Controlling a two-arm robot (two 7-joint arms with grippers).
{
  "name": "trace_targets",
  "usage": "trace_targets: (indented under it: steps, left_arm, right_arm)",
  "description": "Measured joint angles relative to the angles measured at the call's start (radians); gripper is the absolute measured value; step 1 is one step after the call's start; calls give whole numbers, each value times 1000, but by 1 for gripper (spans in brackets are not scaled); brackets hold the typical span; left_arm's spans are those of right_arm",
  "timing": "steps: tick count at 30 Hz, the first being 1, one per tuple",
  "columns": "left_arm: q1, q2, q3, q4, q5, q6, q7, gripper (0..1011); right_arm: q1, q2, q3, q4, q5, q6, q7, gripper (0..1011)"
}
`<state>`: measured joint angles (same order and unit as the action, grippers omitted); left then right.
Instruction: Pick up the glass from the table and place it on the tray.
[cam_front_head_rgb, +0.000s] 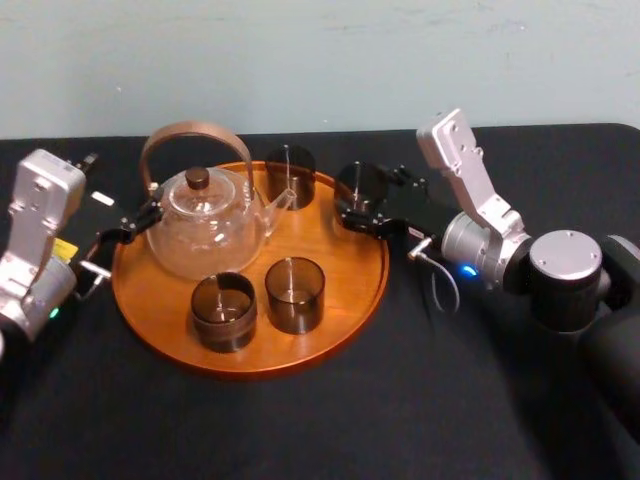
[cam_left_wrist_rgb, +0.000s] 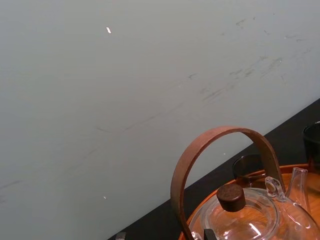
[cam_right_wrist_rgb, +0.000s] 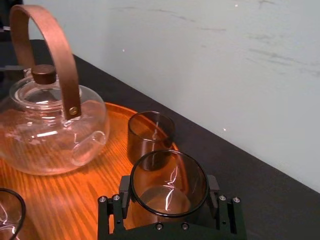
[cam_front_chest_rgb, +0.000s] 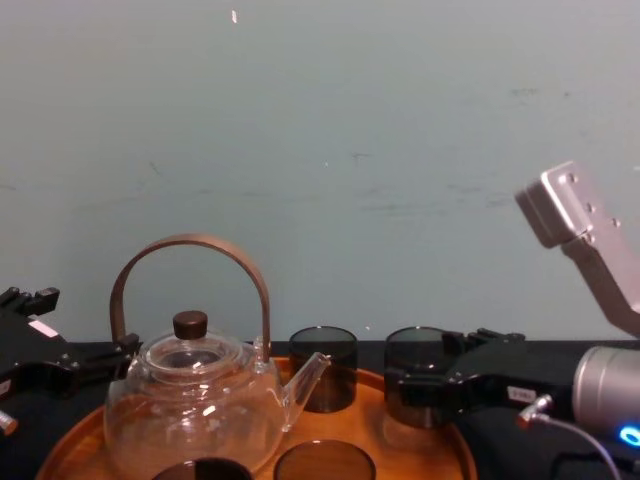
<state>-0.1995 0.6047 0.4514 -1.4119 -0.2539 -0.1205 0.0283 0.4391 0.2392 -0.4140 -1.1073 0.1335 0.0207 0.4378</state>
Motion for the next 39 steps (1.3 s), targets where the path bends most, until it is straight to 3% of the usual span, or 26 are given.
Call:
trace_targets:
  steps: [19, 39]
  left_arm:
    - [0, 0, 0, 0, 0, 0, 0, 1009]
    - [0, 0, 0, 0, 0, 0, 0, 1009]
  right_arm:
    - [24, -27, -42, 54, -2, -21, 13, 912]
    - [39, -47, -59, 107, 0, -50, 28, 912]
